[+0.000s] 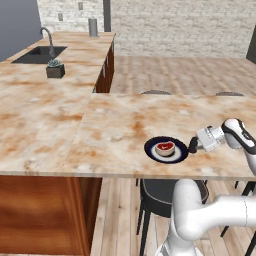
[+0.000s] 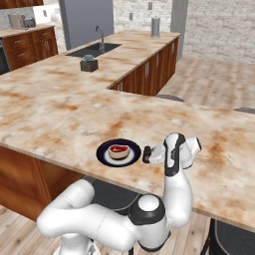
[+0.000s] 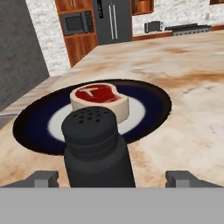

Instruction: Retrieve the shaker from the cabinet and place it next the steak on a plate on the dining table.

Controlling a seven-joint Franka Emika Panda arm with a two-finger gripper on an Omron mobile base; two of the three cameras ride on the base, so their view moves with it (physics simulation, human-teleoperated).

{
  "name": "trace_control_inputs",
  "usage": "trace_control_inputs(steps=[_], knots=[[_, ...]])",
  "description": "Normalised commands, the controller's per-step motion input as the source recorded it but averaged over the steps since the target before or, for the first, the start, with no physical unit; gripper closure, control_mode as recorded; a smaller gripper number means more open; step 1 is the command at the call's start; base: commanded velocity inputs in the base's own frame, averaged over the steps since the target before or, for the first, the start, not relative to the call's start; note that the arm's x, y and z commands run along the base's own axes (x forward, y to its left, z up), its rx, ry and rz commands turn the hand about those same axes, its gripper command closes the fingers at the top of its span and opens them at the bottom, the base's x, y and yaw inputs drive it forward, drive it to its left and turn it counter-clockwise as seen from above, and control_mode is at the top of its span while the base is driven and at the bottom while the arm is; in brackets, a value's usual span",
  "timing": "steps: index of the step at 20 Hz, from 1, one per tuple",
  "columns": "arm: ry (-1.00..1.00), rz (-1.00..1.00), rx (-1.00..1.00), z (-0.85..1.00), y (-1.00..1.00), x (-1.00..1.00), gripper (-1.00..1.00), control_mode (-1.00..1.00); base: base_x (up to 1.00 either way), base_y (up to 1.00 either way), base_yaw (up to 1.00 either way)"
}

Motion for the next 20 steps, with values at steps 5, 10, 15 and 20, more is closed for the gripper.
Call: trace_control_inputs(steps=[5, 10, 15, 20], knots=[[-0.03, 0.00, 0.00, 0.00, -0.01, 0.00, -1.00, -1.00, 0.00, 0.00, 0.00], [-0.03, 0.00, 0.00, -0.01, -0.22, 0.06, -1.00, -1.00, 0.00, 0.00, 0.00], [-0.06, -0.02, 0.00, 0.00, -0.41, 0.01, -1.00, -1.00, 0.00, 0.00, 0.00], [-0.14, -0.14, 0.00, 0.01, -0.29, -0.05, -1.00, -1.00, 0.00, 0.00, 0.00]])
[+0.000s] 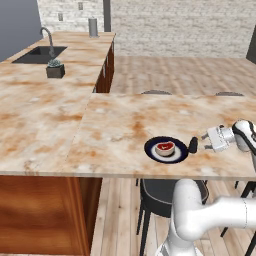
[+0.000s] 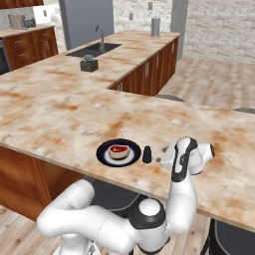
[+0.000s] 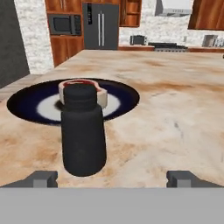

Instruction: Retrieve the shaker from the cabinet and place it next the steak on a plate on the dining table.

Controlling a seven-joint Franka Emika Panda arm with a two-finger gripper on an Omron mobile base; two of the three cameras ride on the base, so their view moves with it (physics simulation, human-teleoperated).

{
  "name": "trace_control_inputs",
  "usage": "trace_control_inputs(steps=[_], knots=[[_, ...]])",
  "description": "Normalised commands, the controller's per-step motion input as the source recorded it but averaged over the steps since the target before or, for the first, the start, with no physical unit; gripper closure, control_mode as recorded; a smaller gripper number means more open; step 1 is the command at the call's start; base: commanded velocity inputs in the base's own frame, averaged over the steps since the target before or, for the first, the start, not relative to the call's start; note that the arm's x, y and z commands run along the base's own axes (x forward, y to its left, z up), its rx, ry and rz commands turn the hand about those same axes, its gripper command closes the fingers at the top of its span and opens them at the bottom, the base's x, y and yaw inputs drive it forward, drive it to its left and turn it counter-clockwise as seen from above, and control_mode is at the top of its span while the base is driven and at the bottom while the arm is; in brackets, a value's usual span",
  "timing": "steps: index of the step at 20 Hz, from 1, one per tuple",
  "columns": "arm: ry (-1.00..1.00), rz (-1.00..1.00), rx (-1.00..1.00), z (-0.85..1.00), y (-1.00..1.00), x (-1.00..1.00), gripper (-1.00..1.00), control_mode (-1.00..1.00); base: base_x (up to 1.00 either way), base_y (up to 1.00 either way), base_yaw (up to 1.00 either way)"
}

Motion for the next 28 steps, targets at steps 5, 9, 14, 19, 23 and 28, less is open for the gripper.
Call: trace_control_inputs(steps=[5, 9, 14, 19, 23, 28], knots=[[-0.16, -0.10, 0.01, 0.50, 0.37, -0.81, -1.00, -1.00, 0.00, 0.00, 0.00], [-0.12, -0.07, -0.04, 0.87, 1.00, -1.00, -1.00, -1.00, 0.00, 0.00, 0.00], [-0.02, 0.00, -0.16, 1.00, 1.00, -1.00, -1.00, -1.00, 0.00, 0.00, 0.00], [0.00, 0.00, -0.16, 1.00, 1.00, -0.99, -1.00, -1.00, 0.00, 0.00, 0.00], [0.00, 0.00, -0.16, 1.00, 1.00, -1.00, -1.00, -1.00, 0.00, 0.00, 0.00], [0.00, 0.00, -0.18, 1.00, 1.00, -1.00, -1.00, -1.00, 0.00, 0.00, 0.00]])
